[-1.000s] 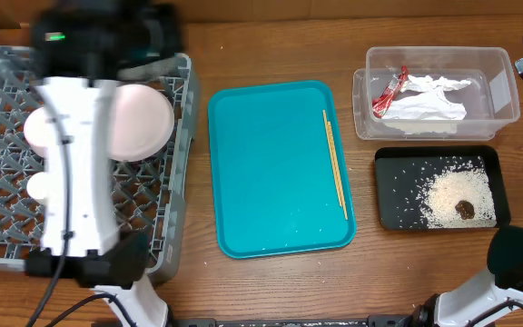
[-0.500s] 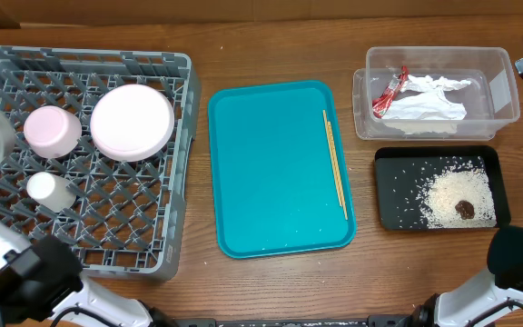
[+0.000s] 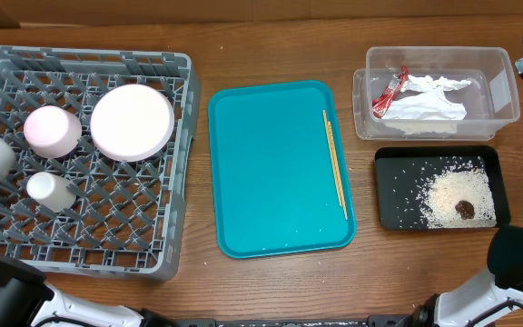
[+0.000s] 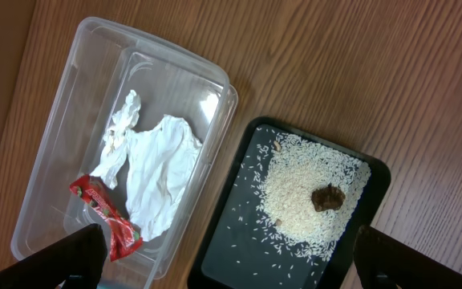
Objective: Sort waste into correct bins and load items into the dishwasher
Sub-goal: 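Lift the grey bowl and carry it over the rack's left side, then lower the grey bowl into the rack's front-left corner and release, then raise the left gripper and reach toward the chopsticks on the teal tray, then close the left gripper on one wooden chopstick and lift it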
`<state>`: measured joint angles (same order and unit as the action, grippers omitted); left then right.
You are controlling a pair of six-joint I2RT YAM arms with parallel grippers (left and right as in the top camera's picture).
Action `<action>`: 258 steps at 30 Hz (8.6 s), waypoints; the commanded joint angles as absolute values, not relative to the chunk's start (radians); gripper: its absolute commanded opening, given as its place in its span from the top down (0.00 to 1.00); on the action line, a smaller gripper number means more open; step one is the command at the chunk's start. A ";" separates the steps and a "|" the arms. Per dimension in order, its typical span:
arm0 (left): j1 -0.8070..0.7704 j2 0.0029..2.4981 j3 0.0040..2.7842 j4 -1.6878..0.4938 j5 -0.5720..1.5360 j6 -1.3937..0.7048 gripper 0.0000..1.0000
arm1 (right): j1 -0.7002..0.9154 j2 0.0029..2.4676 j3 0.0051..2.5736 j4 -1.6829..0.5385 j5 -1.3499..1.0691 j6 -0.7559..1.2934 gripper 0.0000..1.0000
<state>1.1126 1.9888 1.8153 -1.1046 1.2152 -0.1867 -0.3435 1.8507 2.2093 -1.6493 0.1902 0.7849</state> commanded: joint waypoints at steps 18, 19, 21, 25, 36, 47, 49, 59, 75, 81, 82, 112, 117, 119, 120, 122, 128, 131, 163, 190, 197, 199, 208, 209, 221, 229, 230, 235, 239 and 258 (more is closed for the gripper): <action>1.217 1.991 1.451 -0.708 1.508 -0.075 0.96 | -0.342 1.843 2.230 -1.646 0.198 0.785 0.00; 1.217 1.991 1.446 -0.705 1.510 -0.075 0.96 | -0.342 1.843 2.230 -1.646 0.197 0.785 0.00; 1.217 1.991 1.446 -0.701 1.517 -0.075 0.96 | -0.342 1.843 2.230 -1.646 0.198 0.785 0.00; 1.217 1.991 1.449 -0.640 1.580 -0.121 0.96 | -0.342 1.843 2.230 -1.646 0.198 0.785 0.00; 1.217 1.991 1.433 -0.594 1.432 -0.108 0.96 | -0.342 1.843 2.230 -1.646 0.198 0.785 0.00; 1.229 1.991 1.427 -0.594 1.346 -0.157 0.96 | -0.342 1.843 2.230 -1.646 0.198 0.785 0.00; 1.238 1.991 1.428 -0.587 1.373 -0.157 0.96 | -0.342 1.843 2.230 -1.646 0.198 0.785 0.00; 1.198 1.991 1.428 -0.437 1.511 -0.213 0.96 | -0.342 1.843 2.230 -1.646 0.198 0.784 0.00; 1.178 1.991 1.427 -0.525 1.352 -0.151 0.96 | -0.342 1.843 2.230 -1.646 0.198 0.785 0.00; 1.185 1.991 1.427 -0.559 1.341 -0.155 0.93 | -0.342 1.843 2.230 -1.646 0.198 0.785 0.00; 1.193 1.991 1.427 -0.569 1.330 -0.161 0.92 | -0.342 1.843 2.230 -1.646 0.197 0.785 0.00; 1.079 1.700 1.433 -0.801 0.229 -0.270 0.96 | -0.342 1.843 2.230 -1.646 0.197 0.785 0.00; 0.947 1.697 1.508 -0.808 0.340 -0.363 0.96 | -0.342 1.843 2.230 -1.646 0.198 0.785 0.00; 0.894 1.697 1.583 -0.813 0.458 -0.362 0.96 | -0.342 1.843 2.230 -1.646 0.198 0.784 0.00; 0.860 1.697 1.625 -0.817 0.512 -0.355 0.96 | -0.342 1.843 2.230 -1.646 0.198 0.785 0.00; 0.792 1.697 1.702 -0.859 0.531 -0.328 0.96 | -0.342 1.843 2.230 -1.646 0.197 0.784 0.00; 0.496 1.699 1.828 -0.991 0.283 -0.167 0.31 | -0.342 1.843 2.230 -1.646 0.198 0.785 0.00; 0.411 1.734 1.827 -1.015 0.222 -0.168 0.00 | -0.342 1.843 2.230 -1.646 0.198 0.785 0.00; -0.445 1.888 1.865 -1.058 0.270 -0.383 0.00 | -0.342 1.843 2.230 -1.646 0.197 0.784 0.00; -0.819 2.288 1.865 -0.822 -0.441 -0.823 0.40 | -0.342 1.843 2.230 -1.646 0.197 0.785 0.00; -0.820 2.304 1.865 -0.777 -0.418 -0.824 0.41 | -0.342 1.843 2.230 -1.646 0.197 0.785 0.00; -0.820 2.325 1.865 -0.780 -0.418 -0.823 0.41 | -0.342 1.843 2.230 -1.646 0.197 0.784 0.00; -0.820 2.357 1.863 -0.760 -0.399 -0.823 0.41 | -0.342 1.843 2.230 -1.646 0.198 0.785 0.00; -0.820 2.358 1.863 -0.754 -0.399 -0.824 0.41 | -0.342 1.843 2.230 -1.646 0.197 0.784 0.00; -0.819 2.353 1.914 -0.842 -0.394 -0.815 0.46 | -0.342 1.843 2.230 -1.646 0.197 0.785 0.00; -0.819 2.353 1.972 -0.841 -0.391 -0.815 0.45 | -0.342 1.843 2.230 -1.646 0.197 0.785 0.00; -0.819 2.353 1.965 -0.836 -0.391 -0.816 0.45 | -0.342 1.843 2.230 -1.646 0.197 0.785 0.00; -0.819 2.394 1.951 -0.836 -0.390 -0.820 0.47 | -0.342 1.843 2.230 -1.646 0.197 0.785 0.00; -0.819 2.450 1.951 -0.838 -0.333 -0.820 0.47 | -0.342 1.843 2.230 -1.646 0.198 0.785 0.00; -0.801 2.358 1.962 -0.887 -0.329 -0.815 0.57 | -0.342 1.843 2.230 -1.646 0.198 0.785 0.00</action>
